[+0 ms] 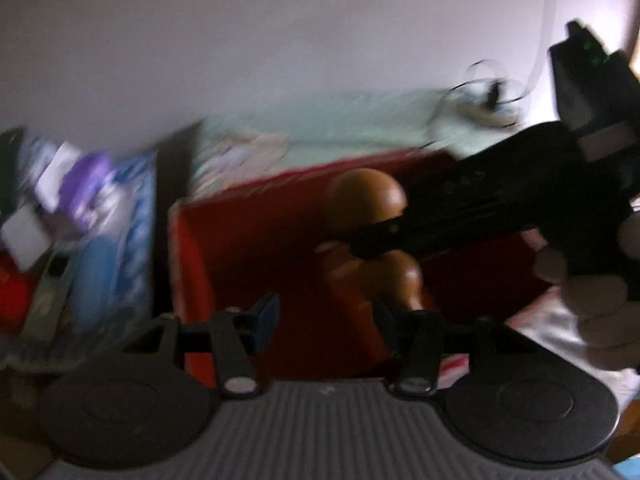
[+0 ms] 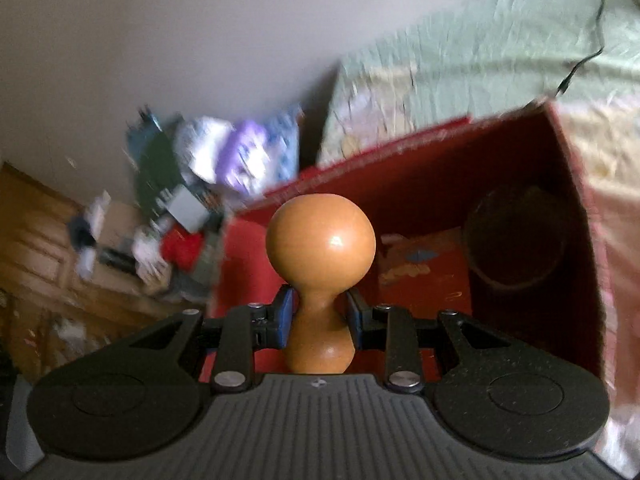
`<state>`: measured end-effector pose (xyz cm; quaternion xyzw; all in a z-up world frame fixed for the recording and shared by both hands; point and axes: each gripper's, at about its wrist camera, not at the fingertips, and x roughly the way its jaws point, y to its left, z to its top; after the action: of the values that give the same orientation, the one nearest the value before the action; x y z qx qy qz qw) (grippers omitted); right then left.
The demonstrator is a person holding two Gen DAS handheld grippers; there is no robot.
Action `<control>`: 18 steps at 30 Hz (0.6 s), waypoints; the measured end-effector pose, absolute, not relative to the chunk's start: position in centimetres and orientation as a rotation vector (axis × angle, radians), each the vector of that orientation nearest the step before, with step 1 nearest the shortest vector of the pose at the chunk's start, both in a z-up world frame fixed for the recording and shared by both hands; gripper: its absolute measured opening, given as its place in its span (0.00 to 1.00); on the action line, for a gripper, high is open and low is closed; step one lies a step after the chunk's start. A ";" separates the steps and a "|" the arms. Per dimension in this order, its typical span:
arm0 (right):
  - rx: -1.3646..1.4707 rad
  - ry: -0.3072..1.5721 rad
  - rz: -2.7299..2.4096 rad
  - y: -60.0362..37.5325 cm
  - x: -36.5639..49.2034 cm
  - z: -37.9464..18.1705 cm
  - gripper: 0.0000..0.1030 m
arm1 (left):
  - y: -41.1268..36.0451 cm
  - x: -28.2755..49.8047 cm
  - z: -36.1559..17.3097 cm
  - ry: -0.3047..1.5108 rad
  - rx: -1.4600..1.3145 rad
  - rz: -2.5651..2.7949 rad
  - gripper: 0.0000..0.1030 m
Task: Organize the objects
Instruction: 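Lift the gourd and carry it into the red box, then lower the gourd beside the tissue box inside the red box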
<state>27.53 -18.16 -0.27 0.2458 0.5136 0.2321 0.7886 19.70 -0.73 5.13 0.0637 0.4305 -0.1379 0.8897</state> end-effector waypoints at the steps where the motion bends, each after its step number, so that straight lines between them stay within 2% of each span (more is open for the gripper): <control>1: 0.510 1.131 0.499 -17.6 27.7 -0.7 0.30 | -0.5 20.3 4.5 0.913 0.135 -0.258 0.53; 11: 0.412 1.259 0.478 -14.2 30.2 -3.7 0.30 | 0.1 22.4 2.5 0.966 0.142 -0.182 0.53; 18: 0.493 1.302 0.481 -15.0 30.5 -4.9 0.30 | 0.0 23.4 1.4 0.990 0.149 -0.180 0.53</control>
<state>30.46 -15.00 -4.86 0.2247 0.5936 0.2191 0.7410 23.39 -0.05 1.42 0.0713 0.4738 -0.0862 0.8735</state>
